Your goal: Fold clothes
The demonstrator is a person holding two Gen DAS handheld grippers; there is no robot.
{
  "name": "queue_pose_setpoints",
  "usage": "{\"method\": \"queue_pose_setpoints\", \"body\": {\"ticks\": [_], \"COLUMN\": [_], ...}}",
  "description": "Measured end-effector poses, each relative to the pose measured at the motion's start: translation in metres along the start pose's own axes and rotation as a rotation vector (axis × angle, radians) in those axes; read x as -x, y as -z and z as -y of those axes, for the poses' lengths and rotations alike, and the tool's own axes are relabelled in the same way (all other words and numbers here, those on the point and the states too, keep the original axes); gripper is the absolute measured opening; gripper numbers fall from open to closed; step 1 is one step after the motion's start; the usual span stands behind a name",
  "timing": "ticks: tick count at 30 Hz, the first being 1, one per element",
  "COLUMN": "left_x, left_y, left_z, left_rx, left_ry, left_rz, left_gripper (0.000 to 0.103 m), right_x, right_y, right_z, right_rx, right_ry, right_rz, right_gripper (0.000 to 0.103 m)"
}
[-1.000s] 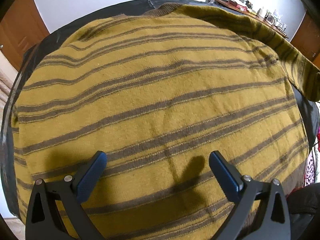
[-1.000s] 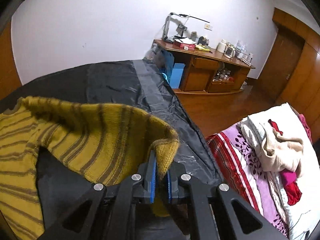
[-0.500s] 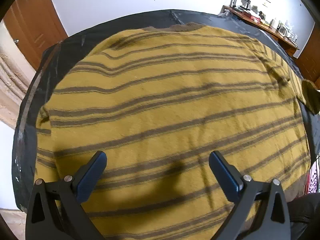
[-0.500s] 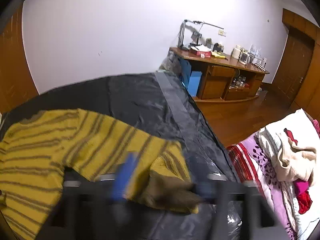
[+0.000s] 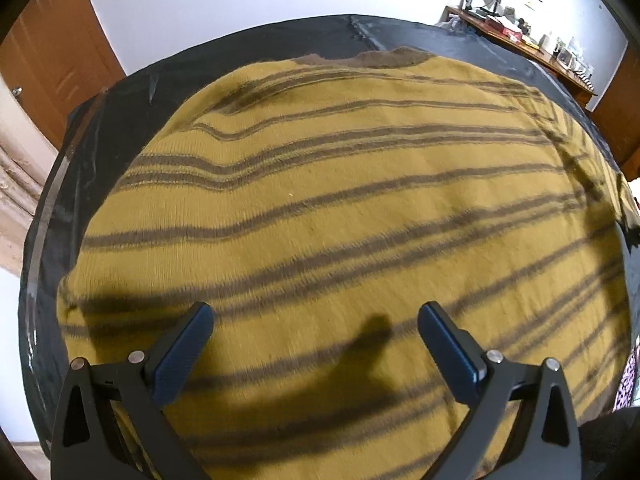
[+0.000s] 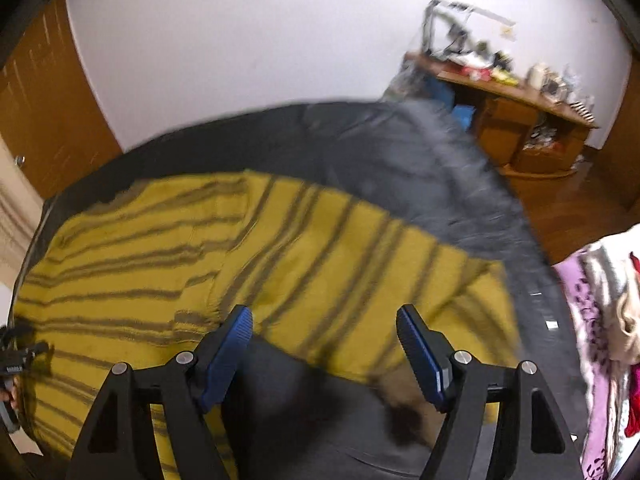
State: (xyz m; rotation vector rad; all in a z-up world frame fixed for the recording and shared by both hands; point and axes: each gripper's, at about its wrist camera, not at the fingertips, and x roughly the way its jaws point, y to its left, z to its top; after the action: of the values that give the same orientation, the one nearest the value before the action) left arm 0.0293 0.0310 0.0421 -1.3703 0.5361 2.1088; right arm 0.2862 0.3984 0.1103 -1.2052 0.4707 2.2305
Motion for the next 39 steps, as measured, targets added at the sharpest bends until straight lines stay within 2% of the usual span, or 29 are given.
{"method": "queue_pose_setpoints", "body": {"ticks": [4, 9, 13, 15, 17, 20, 24, 31, 33, 36, 39], "left_x": [-0.013, -0.027, -0.031, -0.031, -0.032, -0.031, -0.031, -0.031, -0.03, -0.028, -0.026], "left_y": [-0.006, -0.007, -0.006, -0.007, -0.006, -0.004, -0.002, 0.0, -0.002, -0.008, -0.015], "left_z": [-0.01, -0.022, -0.027, -0.027, -0.027, -0.029, -0.033, -0.032, -0.03, -0.024, -0.018], "left_rx": [0.009, 0.019, 0.039, 0.03, 0.016, 0.004, 0.008, 0.022, 0.03, 0.049, 0.063], "left_ry": [-0.005, -0.012, 0.012, 0.015, 0.015, 0.012, 0.009, 0.008, 0.008, 0.023, 0.035], "left_rz": [-0.018, -0.046, -0.045, -0.041, -0.035, -0.023, -0.011, -0.013, -0.021, -0.021, -0.02], "left_gripper": [0.103, 0.103, 0.103, 0.102, 0.103, 0.103, 0.103, 0.103, 0.103, 0.103, 0.103], "right_x": [-0.05, -0.081, -0.083, -0.084, -0.086, -0.09, -0.094, -0.097, -0.091, -0.07, -0.069], "right_y": [-0.001, 0.004, 0.008, 0.009, 0.008, 0.003, -0.009, -0.02, -0.023, -0.032, -0.036], "right_z": [-0.011, 0.0, 0.008, 0.013, 0.02, 0.036, 0.052, 0.056, 0.044, 0.011, -0.022], "right_rx": [0.006, -0.002, 0.011, 0.02, 0.03, 0.023, 0.048, 0.047, 0.038, 0.065, 0.106], "right_ry": [0.056, 0.092, 0.084, 0.087, 0.092, 0.141, 0.229, 0.244, 0.241, 0.15, 0.069], "right_rz": [-0.091, -0.159, -0.157, -0.154, -0.151, -0.151, -0.148, -0.203, -0.214, -0.141, -0.135], "right_gripper": [0.076, 0.076, 0.076, 0.081, 0.09, 0.098, 0.101, 0.101, 0.101, 0.101, 0.101]}}
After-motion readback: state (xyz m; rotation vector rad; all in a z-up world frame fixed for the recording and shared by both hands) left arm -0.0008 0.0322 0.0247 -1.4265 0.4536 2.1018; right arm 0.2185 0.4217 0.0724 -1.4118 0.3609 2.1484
